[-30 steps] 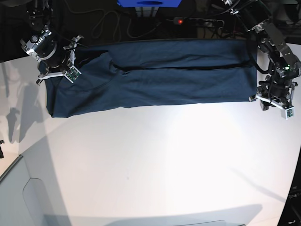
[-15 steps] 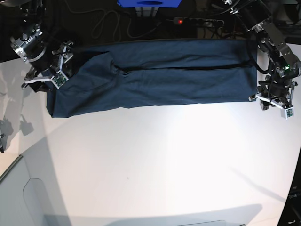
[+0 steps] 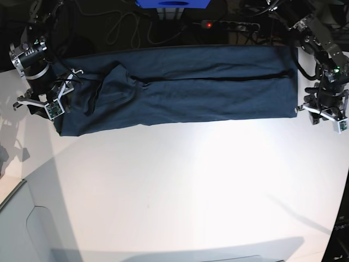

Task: Fold the T-shirt properly
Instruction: 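Straighten the strip end with the right gripper and release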

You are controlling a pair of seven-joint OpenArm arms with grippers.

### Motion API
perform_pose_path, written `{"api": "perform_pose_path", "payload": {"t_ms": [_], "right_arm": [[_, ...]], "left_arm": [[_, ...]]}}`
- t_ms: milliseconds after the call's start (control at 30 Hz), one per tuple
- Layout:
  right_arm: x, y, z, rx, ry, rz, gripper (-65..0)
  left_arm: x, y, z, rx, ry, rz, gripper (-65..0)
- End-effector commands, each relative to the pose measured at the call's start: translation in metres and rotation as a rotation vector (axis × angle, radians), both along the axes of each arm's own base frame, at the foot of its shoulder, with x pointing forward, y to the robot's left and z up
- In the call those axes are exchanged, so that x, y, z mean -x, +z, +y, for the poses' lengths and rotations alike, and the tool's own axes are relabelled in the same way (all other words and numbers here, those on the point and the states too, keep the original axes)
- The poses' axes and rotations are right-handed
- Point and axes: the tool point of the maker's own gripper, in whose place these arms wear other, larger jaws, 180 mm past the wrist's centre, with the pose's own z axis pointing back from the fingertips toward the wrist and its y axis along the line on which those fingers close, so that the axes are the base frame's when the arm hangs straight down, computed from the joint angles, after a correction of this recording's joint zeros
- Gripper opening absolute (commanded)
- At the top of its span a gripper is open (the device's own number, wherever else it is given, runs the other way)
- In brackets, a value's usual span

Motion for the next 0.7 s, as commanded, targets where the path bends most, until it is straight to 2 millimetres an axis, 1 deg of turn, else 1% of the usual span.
{"api": "perform_pose_path", "payload": {"t_ms": [0,67,133,300,400,467,500,633,667], "right_arm": [[-0.005,0.008,0.006,0.002,0.040,-0.030,-39.0],[-0.008,0.006,0.019,-0.008,0.079,-0.027,-38.6],[-0.016,0.007,0.033,-0.020,0.118,-0.035,-38.6],[-0.032,-0.011,0.072,-0.093,0.217,-0.002,-38.5],[-0.043,-0.021,0.098,-0.126,0.286,0.019,-38.5],[-0.050,-0.035,0.105,-0.149,0.304,0.056,-38.5],[-0.054,-0.044,0.105,-0.155,0.304,0.080,-38.5],[-0.070,-0.074,0.096,-0.189,0.266,0.160,-38.5],[-0.073,-0.080,0.090,-0.192,0.253,0.179,-38.5]], "left_arm": [[-0.006,0.014,0.003,-0.024,-0.006,-0.045,-44.2],[-0.007,0.014,0.003,-0.024,-0.007,-0.044,-44.2],[-0.007,0.014,0.003,-0.024,-0.007,-0.044,-44.2],[-0.006,0.007,-0.004,0.004,-0.003,-0.044,-44.2],[-0.005,0.006,-0.005,0.006,-0.003,-0.041,-44.2],[-0.005,0.005,-0.006,0.010,-0.002,-0.041,-44.2],[-0.005,0.005,-0.007,0.013,-0.002,-0.041,-44.2],[-0.005,0.004,-0.007,0.015,-0.002,-0.040,-44.2],[-0.003,0.002,-0.007,0.015,-0.001,-0.034,-44.2]]}}
